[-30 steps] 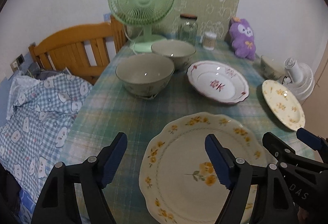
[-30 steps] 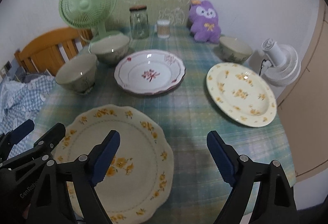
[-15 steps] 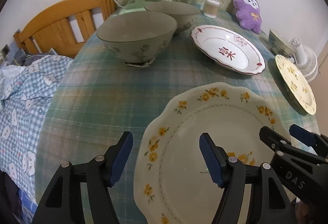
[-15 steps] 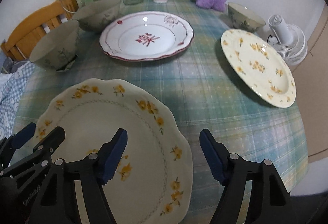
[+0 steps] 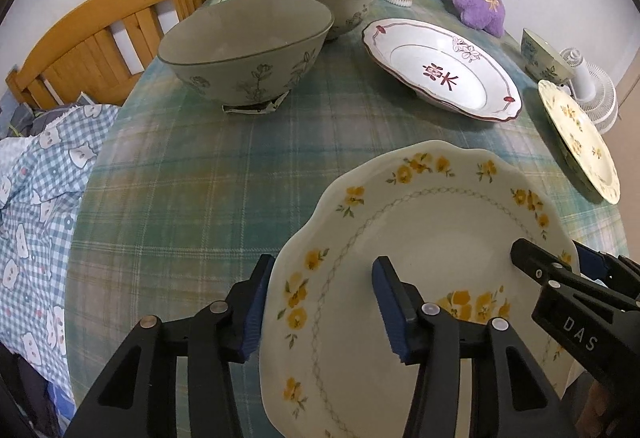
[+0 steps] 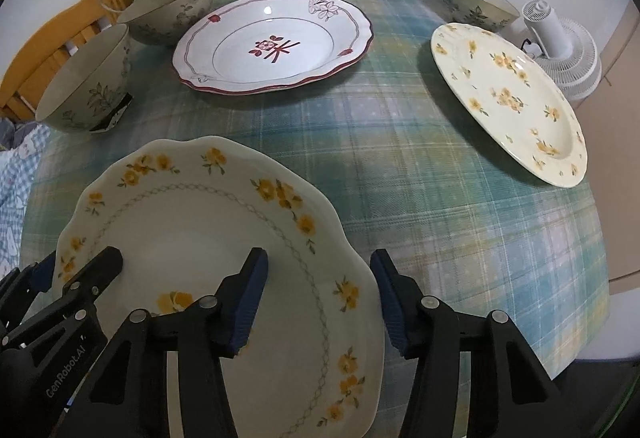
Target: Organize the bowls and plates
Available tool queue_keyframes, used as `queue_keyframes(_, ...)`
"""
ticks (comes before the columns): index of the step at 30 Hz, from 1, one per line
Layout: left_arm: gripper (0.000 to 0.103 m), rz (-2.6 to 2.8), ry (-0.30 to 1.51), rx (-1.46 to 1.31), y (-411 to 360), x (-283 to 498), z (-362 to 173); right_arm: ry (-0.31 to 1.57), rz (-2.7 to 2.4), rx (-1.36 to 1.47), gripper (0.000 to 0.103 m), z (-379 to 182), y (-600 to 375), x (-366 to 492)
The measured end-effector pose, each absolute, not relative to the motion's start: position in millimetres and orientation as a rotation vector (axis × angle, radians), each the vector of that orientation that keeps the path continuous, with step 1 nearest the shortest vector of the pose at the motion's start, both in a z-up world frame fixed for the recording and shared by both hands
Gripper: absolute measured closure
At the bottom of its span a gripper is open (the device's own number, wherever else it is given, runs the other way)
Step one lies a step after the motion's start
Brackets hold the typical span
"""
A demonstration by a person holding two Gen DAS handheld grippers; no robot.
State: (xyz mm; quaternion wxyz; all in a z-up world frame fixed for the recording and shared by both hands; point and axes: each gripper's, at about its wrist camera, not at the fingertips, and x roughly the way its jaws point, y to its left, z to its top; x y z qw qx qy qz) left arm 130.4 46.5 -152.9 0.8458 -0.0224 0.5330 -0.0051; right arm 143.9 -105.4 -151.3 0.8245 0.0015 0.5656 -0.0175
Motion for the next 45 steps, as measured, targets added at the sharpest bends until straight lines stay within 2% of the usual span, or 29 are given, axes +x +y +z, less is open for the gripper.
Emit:
queue_keyframes(8,0.050,0.045,1.142,-0.037,35.6,134.6,-149.3,1.226,0.008,0.003,0.048,-149.6,-117.7,151.9)
queue_keyframes(20,0.050,0.070,1.136,-0.046,-23.1,147.3,-140.4,1.215,0.022,0.000,0.048,-139.2,-178.8,170.0)
queue_keyframes(32,0.048,0.107,1.157,-0.081,-50.7,162.3,-151.0,1.239,0.025,-0.014,0.048,-149.4,-206.9,180.3)
queue_keyframes(39,0.045,0.169,1.149,-0.056,-59.3,162.2,-152.2,1.236,0.059,-0.031,0.046,-150.2,-205.5,178.7)
queue_keyframes(45,0.037,0.215,1.135,-0.044,-65.3,155.6,-147.6,1.206,0.122,-0.024,0.043,-141.6,-209.2,175.7)
